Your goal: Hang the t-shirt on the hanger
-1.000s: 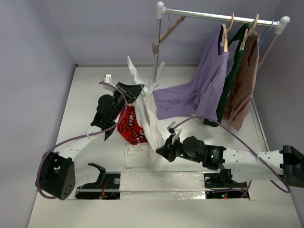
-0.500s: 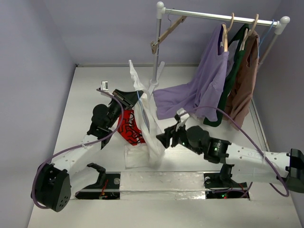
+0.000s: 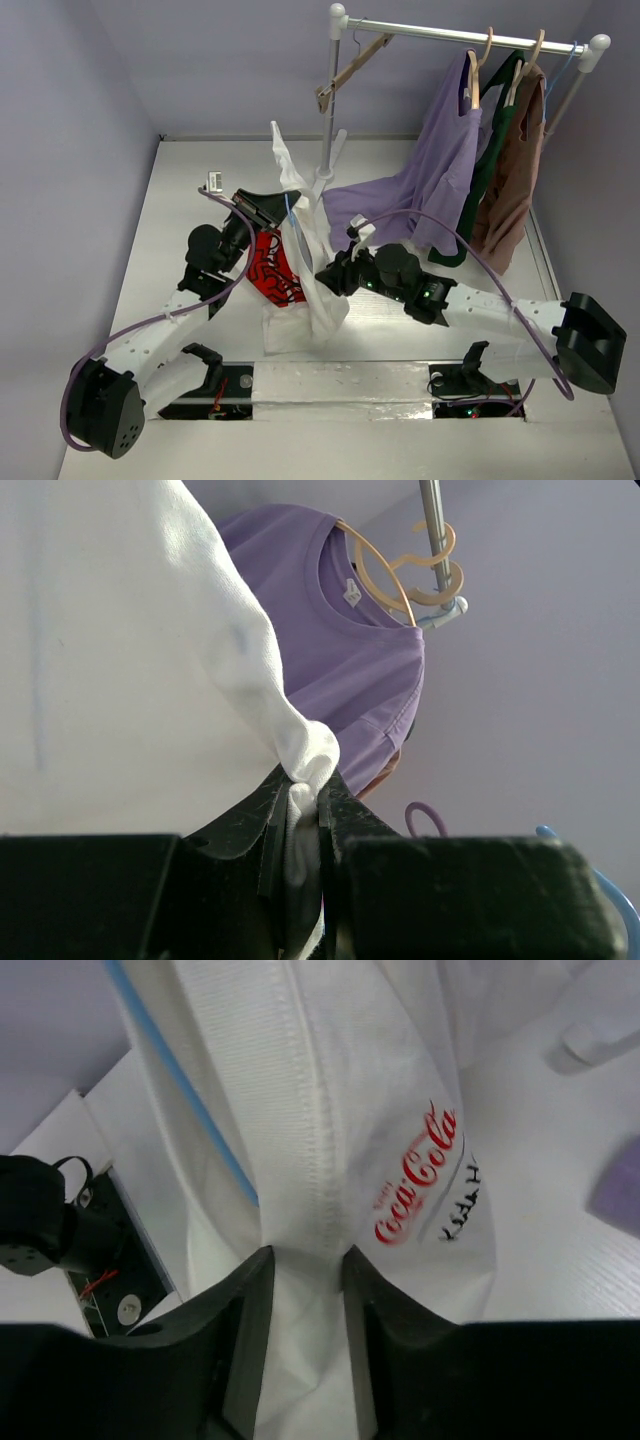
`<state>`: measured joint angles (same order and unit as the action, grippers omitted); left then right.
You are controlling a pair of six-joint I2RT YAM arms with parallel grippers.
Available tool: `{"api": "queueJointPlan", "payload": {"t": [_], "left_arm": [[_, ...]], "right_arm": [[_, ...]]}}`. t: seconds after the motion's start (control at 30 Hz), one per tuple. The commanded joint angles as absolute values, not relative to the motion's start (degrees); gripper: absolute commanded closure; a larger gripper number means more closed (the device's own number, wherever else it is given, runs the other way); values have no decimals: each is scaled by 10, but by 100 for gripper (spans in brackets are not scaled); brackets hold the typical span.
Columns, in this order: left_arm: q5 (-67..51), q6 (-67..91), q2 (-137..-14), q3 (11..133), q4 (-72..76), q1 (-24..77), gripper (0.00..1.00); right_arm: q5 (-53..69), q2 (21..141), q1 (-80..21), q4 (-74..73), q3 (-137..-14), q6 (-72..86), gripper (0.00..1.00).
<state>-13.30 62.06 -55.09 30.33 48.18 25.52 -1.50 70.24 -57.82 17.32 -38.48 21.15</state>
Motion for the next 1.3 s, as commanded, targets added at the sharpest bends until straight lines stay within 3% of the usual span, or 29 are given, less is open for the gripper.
{"api": "queueJointPlan", "payload": {"t": [0.0, 0.17, 0.43, 0.9, 1.27], "left_arm": [[-143, 623, -534, 302, 535, 258, 100], [-140, 625, -541, 304, 541, 258, 100], [-86, 599, -576, 289, 550, 258, 100], [-134, 643, -593, 294, 570, 268, 100], [-154, 637, -601, 294, 438, 268, 100]], "right_arm": [[26, 686, -580, 252, -378, 219, 65], [28, 666, -580, 244, -378, 222, 100], [42, 595, -580, 180, -457, 193, 100], [-40, 722, -555, 171, -536, 169, 100], [-113, 753, -544, 145, -551, 173, 100]]}}
